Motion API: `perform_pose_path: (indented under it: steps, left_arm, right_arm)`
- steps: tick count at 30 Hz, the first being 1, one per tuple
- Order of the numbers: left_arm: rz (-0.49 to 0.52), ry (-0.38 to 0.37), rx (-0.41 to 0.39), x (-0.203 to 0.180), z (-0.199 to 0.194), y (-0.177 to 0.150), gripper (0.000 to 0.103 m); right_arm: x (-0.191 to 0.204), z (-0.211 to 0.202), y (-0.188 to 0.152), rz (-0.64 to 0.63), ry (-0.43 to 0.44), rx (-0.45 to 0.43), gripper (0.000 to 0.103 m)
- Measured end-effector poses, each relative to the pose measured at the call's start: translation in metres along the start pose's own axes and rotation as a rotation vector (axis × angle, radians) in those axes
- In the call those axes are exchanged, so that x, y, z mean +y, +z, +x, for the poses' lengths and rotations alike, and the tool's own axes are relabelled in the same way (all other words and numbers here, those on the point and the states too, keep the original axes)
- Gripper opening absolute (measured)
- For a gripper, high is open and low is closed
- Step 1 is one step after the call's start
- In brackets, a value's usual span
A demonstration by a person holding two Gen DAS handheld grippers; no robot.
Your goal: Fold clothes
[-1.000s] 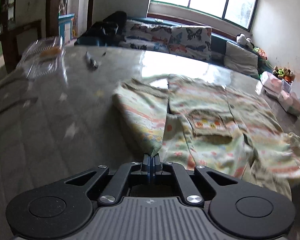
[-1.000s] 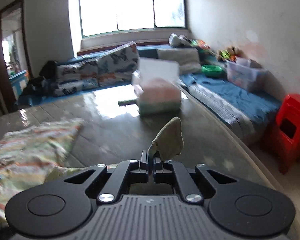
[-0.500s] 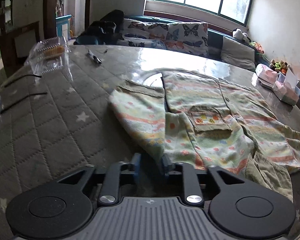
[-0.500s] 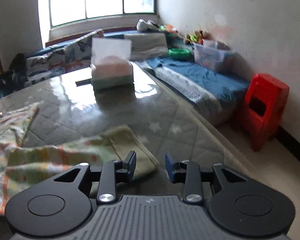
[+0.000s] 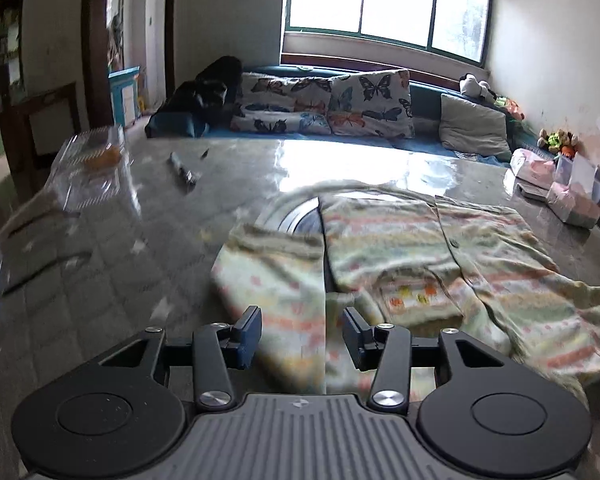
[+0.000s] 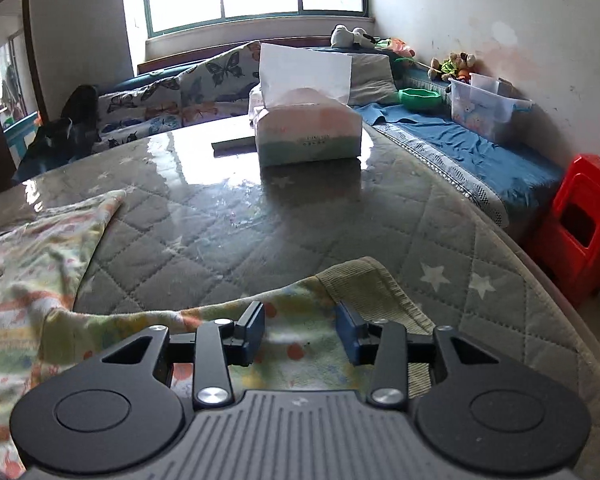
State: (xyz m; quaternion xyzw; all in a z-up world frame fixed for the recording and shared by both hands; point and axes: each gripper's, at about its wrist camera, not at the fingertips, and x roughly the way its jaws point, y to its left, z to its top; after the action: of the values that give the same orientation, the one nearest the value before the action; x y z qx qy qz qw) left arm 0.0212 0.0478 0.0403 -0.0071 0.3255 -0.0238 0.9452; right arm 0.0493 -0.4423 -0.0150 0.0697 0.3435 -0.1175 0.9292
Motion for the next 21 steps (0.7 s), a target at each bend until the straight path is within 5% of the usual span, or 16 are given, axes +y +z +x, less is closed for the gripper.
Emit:
perform_pose_path:
  steps: [5, 12, 17, 21]
  left_arm:
    - [0.066, 0.025, 0.027, -0.013, 0.052, 0.017, 0.044]
    - [0.089, 0.043, 0.088, -0.011, 0.102, 0.023, 0.035]
    - [0.118, 0.054, 0.084, -0.012, 0.111, 0.020, 0.011]
    - [0.072, 0.065, 0.066, -0.001, 0.106, 0.022, 0.002]
  right_arm:
    - [0.006, -0.001, -0.003, -0.020, 0.007, -0.012, 0.056]
    - [0.009, 0.001, -0.003, -0.023, 0.003, -0.026, 0.063]
    - [0.011, 0.002, -0.004, -0.026, -0.001, -0.034, 0.066]
    - [0.012, 0.002, -0.004, -0.024, -0.004, -0.036, 0.067]
